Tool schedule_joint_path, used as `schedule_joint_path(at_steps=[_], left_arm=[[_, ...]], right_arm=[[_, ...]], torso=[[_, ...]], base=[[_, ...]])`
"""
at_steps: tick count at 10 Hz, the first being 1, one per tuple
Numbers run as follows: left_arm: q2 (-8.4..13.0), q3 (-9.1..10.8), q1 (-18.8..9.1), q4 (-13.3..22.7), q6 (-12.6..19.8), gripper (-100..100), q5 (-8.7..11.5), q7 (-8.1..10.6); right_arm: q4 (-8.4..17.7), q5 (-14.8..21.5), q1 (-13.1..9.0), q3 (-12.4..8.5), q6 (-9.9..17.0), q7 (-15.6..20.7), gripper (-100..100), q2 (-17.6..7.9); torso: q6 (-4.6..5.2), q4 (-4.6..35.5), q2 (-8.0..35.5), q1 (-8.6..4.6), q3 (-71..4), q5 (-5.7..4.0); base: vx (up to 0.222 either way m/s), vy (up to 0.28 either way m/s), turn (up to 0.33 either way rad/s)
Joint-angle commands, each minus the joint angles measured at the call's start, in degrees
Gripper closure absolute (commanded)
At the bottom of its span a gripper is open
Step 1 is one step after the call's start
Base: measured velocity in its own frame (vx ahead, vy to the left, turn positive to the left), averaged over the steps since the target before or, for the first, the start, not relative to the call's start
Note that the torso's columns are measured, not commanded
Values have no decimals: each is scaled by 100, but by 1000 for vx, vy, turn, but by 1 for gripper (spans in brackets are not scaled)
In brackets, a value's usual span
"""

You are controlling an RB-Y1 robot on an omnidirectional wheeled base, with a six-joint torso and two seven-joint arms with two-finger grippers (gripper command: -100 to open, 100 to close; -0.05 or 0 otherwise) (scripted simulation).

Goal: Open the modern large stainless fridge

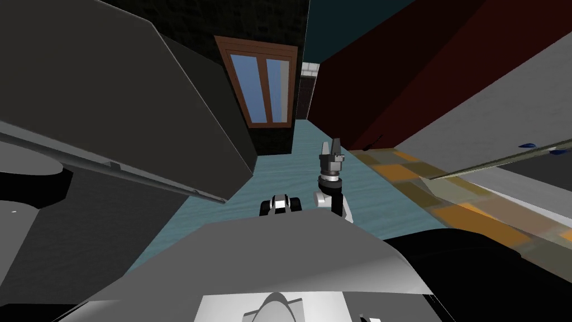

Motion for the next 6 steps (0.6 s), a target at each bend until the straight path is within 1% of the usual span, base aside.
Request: schedule_joint_path(at_steps=[1,2,3,4,5,6], left_arm=[[-477,-44,-132,-345,268,100,-362,-3],[-579,-44,-132,-345,268,100,-362,-3],[-778,-89,-263,-625,536,100,-605,-5],[-973,-89,-263,-689,536,100,-725,-5],[-1153,-89,-263,-689,536,100,-725,-5],[-1158,-89,-263,-689,536,100,-725,-5]], right_arm=[[0,0,2,-1,0,0,0,-1],[0,0,1,-1,0,0,0,-1],[0,0,0,-1,0,0,0,-1],[0,0,2,-2,0,0,0,-1],[0,0,1,-1,0,0,0,-1],[0,0,0,-1,0,0,0,-1]], torso=[[-43,12,5,15,7,5],[-45,7,12,13,15,23],[-20,-5,8,0,13,28],[-58,7,10,-9,19,23],[-53,6,24,-10,30,31],[-13,-17,14,-12,25,47]], base=[[62,0,287],[41,5,76],[55,18,313],[70,12,238],[37,12,79],[-10,2,-15]])
